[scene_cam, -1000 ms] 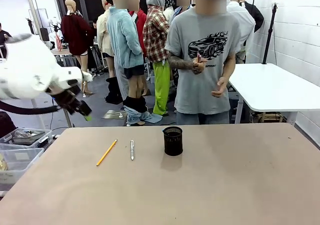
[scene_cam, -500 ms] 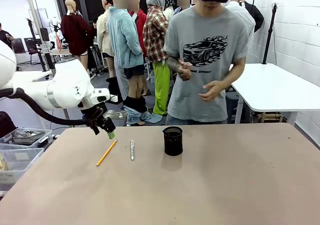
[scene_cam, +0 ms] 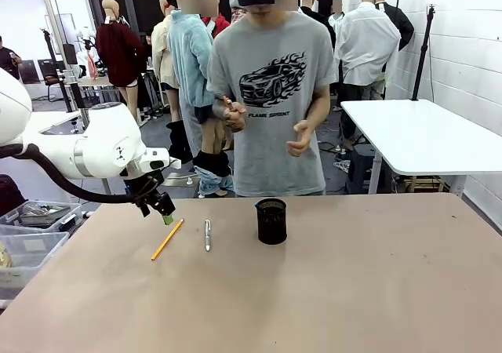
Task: Place the pens into the pen holder.
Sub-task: Pick up a writing instrument from the table and place it into the Pen holder.
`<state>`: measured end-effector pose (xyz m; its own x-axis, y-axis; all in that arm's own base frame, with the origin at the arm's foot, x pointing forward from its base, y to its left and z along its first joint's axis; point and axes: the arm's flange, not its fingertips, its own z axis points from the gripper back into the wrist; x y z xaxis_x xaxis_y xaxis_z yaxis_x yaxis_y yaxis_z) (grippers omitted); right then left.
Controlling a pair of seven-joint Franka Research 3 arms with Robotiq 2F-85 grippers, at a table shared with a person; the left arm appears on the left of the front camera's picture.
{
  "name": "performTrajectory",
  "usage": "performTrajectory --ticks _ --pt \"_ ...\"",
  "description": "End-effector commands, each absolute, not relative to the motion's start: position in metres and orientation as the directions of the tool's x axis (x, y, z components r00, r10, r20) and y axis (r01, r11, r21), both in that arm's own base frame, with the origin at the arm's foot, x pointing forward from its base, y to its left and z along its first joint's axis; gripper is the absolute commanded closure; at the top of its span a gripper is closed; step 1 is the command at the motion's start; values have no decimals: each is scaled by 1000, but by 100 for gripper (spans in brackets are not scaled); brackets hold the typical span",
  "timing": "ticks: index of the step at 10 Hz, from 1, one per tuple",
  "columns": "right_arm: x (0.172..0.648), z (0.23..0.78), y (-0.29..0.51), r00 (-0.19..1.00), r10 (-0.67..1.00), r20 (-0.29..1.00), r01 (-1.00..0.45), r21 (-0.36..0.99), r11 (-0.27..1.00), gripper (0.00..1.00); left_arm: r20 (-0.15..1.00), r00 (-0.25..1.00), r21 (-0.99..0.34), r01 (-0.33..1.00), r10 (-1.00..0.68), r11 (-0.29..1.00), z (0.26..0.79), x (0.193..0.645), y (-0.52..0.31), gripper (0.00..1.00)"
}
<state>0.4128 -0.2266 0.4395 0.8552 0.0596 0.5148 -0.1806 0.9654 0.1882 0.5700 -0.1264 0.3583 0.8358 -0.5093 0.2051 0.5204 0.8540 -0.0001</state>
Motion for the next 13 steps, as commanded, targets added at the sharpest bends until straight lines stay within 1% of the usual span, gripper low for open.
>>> performTrajectory --ticks 1,3,4,7,10,11,13 --pt "412 437 -227 853 74 516 -193 180 965 22 244 827 24 516 -506 856 363 568 -124 0" --pt "412 437 -227 853 74 516 -193 180 965 22 218 839 -29 516 -499 856 345 584 -130 0" --pt "412 437 -227 853 74 516 -193 180 965 22 213 841 -28 513 -497 858 338 590 -136 0" --pt "412 437 -227 853 74 516 -193 180 965 22 145 836 -22 537 -529 843 317 590 -158 0" --pt "412 437 -227 853 74 516 -193 180 965 22 84 831 0 552 -551 834 303 587 -160 0" --pt "412 437 -227 853 74 516 -193 180 965 22 75 830 13 554 -553 833 299 588 -161 8" --pt "412 437 -227 853 74 516 -193 180 965 22 79 831 -3 553 -551 833 303 584 -161 45"
